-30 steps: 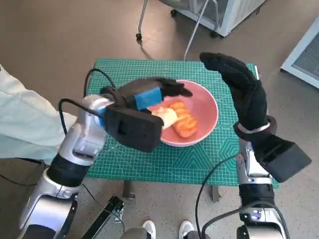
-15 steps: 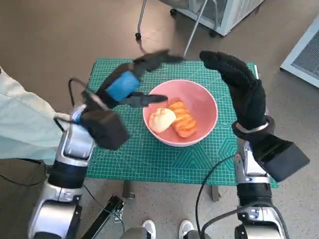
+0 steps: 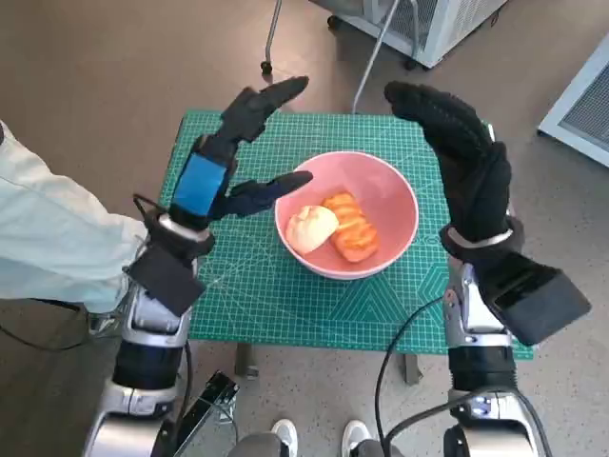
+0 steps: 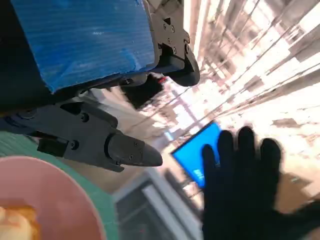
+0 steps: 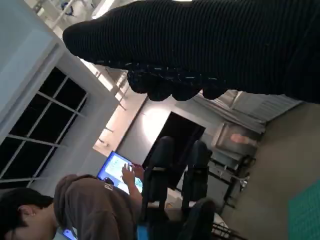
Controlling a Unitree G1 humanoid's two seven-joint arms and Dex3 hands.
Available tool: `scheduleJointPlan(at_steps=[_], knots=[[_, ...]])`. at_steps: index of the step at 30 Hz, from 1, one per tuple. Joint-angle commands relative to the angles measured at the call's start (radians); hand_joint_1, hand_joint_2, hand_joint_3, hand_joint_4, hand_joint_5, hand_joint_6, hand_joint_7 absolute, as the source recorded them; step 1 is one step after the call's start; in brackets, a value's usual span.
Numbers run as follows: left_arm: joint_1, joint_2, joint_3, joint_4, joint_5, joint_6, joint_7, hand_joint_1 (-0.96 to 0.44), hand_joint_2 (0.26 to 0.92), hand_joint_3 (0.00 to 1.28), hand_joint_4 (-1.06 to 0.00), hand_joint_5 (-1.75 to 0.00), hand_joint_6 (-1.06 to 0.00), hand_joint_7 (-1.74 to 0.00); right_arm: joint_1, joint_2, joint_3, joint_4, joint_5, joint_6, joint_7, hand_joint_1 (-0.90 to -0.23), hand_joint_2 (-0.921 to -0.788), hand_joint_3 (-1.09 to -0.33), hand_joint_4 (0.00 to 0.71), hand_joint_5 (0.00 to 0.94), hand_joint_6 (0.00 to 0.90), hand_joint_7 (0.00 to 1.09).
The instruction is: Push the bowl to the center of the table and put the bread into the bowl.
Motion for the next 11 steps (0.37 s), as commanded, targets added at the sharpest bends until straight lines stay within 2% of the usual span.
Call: scheduleJointPlan(at_steps=[1,11], knots=[[0.016,-0.012,0.015,-0.037,-0.046,-0.029,-0.011,-0.39,0.921,0.16,-0.37,0.00,-0.17,-0.54,0.003,0.005,-0.002,-0.005,-0.013,0.020,-0.024,-0.672,-0.921,-0.818,0.269,0.040,-0.001,0.81],[0.019,-0.040,0.019,-0.041,-0.095,-0.047,-0.016,-0.37,0.921,0.18,-0.37,0.00,-0.12,-0.61,-0.008,0.008,0.003,-0.014,-0.026,0.024,-0.051,-0.671,-0.921,-0.819,0.271,0.039,-0.001,0.80]])
